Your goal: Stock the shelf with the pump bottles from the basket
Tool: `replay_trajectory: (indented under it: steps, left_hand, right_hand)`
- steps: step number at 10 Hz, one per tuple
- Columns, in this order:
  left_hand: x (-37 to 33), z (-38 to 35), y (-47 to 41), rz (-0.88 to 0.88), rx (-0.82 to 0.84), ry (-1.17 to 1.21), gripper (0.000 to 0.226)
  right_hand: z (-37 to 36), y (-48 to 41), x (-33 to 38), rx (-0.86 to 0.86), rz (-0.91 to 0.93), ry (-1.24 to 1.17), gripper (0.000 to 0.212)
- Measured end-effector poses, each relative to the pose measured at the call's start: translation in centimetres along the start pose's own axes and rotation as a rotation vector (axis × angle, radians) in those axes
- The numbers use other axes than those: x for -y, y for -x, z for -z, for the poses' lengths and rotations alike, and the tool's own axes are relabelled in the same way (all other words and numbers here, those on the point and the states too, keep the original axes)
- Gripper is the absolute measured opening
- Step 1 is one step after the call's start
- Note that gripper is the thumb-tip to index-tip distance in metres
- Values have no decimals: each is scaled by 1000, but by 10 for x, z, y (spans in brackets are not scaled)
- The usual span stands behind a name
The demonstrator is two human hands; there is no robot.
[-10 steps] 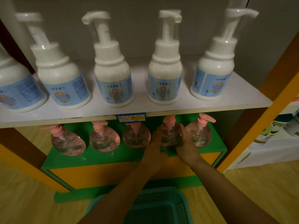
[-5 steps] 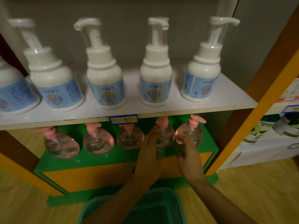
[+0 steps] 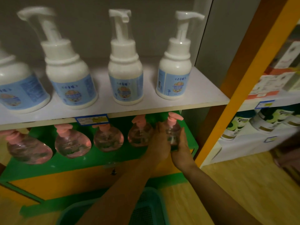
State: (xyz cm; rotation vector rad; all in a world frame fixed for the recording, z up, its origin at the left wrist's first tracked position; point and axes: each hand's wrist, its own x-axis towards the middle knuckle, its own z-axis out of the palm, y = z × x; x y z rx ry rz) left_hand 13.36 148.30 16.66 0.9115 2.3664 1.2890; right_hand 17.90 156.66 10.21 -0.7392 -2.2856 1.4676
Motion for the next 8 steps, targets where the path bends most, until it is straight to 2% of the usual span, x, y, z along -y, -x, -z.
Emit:
replay_trajectory:
  steps: [1,2,3,6,7,8]
  left_hand:
    - [18,-5,-11,-49,-13,-175,49]
    - [14,-4,-10,53,85,-223,69]
    - [10,-5,-9,96,138,-305,78]
    - [9,-6,-13,153,144,-348,80]
    - [6,-3,-11,161,178,-306,80]
    - [6,4,3,45,129,-48,58]
  right_hand:
    - [12,2,16,70,-49,11,95]
    - [19,-11,6,84,-41,43,92]
    - [22,-14,10,83,-61,80,89]
    - [22,-22,8,90,-53,57,89]
    - [22,-21,8,102,-53,33,93]
    - [19,-11,11,-3,-66,19,92]
